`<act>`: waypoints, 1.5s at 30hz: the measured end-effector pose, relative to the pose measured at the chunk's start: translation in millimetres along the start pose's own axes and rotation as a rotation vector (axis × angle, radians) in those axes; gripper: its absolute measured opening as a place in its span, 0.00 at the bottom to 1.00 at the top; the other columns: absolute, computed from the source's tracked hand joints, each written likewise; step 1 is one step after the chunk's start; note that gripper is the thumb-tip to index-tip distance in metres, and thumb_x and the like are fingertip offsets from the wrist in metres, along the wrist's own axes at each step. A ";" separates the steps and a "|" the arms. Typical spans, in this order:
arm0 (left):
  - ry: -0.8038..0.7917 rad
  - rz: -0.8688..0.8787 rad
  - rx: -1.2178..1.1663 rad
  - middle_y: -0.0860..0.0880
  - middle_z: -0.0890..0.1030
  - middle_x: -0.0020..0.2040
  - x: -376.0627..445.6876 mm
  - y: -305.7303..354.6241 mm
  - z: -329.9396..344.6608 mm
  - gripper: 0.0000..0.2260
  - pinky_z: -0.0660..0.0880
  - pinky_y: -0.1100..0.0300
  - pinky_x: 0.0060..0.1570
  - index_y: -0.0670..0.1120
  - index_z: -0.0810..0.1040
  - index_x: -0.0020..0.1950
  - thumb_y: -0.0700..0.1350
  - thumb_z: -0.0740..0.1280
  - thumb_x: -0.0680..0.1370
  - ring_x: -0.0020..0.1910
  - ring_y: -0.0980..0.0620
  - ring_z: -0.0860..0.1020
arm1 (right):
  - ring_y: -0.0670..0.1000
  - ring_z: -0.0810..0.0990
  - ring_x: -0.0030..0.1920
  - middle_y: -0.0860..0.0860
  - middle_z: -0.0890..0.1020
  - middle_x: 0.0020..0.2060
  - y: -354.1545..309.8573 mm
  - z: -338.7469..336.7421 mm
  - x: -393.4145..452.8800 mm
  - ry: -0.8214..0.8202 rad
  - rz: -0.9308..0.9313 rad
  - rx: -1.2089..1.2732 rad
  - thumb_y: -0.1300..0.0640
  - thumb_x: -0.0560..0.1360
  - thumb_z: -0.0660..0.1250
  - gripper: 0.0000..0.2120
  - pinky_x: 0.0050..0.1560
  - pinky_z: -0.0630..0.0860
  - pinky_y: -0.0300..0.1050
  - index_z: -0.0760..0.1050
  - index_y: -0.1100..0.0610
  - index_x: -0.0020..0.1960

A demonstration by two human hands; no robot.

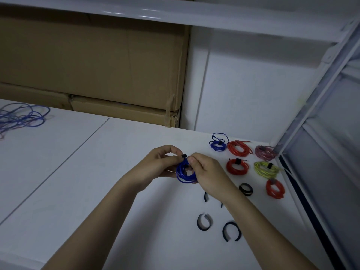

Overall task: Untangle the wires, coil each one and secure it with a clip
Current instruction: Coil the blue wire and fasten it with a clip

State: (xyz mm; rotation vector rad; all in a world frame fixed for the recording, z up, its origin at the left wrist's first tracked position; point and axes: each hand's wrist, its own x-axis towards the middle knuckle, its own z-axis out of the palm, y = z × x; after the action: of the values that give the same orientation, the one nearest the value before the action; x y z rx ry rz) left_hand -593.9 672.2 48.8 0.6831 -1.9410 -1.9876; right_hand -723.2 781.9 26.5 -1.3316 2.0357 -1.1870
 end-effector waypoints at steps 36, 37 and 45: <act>0.271 0.418 0.367 0.56 0.84 0.39 -17.6 3.5 33.0 0.09 0.78 0.67 0.43 0.55 0.69 0.54 0.42 0.65 0.80 0.39 0.57 0.82 | 0.45 0.83 0.42 0.46 0.85 0.40 -15.6 0.2 -17.8 0.425 -0.212 0.368 0.65 0.75 0.68 0.08 0.44 0.78 0.36 0.82 0.53 0.46; 0.287 0.455 0.406 0.59 0.84 0.39 -18.6 3.0 34.4 0.10 0.77 0.67 0.42 0.56 0.66 0.53 0.42 0.64 0.80 0.39 0.57 0.82 | 0.45 0.83 0.41 0.45 0.85 0.39 -17.8 0.4 -18.7 0.434 -0.191 0.405 0.65 0.75 0.68 0.10 0.43 0.78 0.36 0.82 0.51 0.45; 0.378 0.688 0.634 0.71 0.79 0.43 -16.9 -6.6 38.2 0.10 0.76 0.64 0.42 0.57 0.69 0.54 0.41 0.63 0.81 0.39 0.59 0.80 | 0.46 0.83 0.41 0.50 0.85 0.39 -29.7 -2.5 -18.6 0.435 -0.041 0.574 0.65 0.75 0.67 0.06 0.44 0.78 0.37 0.82 0.57 0.45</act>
State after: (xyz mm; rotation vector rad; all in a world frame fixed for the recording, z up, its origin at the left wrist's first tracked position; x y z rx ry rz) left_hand -598.3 714.1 44.0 0.3864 -2.1506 -0.7826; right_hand -701.3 794.4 50.9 -0.8869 1.7116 -2.0258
